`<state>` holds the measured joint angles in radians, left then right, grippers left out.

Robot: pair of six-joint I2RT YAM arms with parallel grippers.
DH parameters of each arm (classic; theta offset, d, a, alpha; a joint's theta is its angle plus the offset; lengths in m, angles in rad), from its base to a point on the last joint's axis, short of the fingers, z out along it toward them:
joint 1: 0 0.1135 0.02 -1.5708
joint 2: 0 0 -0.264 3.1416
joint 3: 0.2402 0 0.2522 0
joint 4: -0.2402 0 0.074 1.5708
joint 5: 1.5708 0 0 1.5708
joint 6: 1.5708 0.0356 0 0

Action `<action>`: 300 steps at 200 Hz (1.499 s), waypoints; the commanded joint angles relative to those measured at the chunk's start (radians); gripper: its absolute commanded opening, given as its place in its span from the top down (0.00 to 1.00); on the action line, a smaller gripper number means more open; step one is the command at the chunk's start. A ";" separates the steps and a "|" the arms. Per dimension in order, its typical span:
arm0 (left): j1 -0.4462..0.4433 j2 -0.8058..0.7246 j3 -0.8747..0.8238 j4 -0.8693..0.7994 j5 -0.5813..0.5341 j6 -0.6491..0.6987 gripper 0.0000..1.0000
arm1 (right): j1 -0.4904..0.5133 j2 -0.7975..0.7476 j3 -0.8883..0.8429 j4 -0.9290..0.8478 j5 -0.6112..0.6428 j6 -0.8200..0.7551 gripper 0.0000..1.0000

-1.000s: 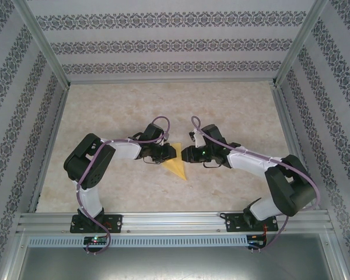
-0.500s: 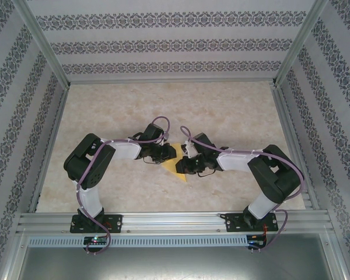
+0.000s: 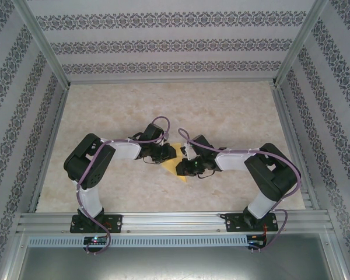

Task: Fold a paper plane with a square sheet of paper (fold left side to right side)
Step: Fourth fold the wing at the center of the table.

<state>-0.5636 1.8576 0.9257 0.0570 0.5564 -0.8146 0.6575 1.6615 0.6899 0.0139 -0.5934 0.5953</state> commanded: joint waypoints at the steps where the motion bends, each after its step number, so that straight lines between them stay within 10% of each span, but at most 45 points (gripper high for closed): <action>1: -0.021 0.029 -0.033 -0.085 -0.065 0.028 0.78 | 0.016 0.003 0.005 -0.081 0.023 -0.033 0.83; 300: -0.021 0.037 -0.023 -0.087 -0.065 0.033 0.78 | 0.037 -0.125 0.061 -0.182 0.028 -0.068 0.81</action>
<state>-0.5694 1.8576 0.9264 0.0566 0.5499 -0.8074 0.6853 1.5173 0.7013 -0.1829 -0.5507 0.5316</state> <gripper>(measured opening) 0.224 0.191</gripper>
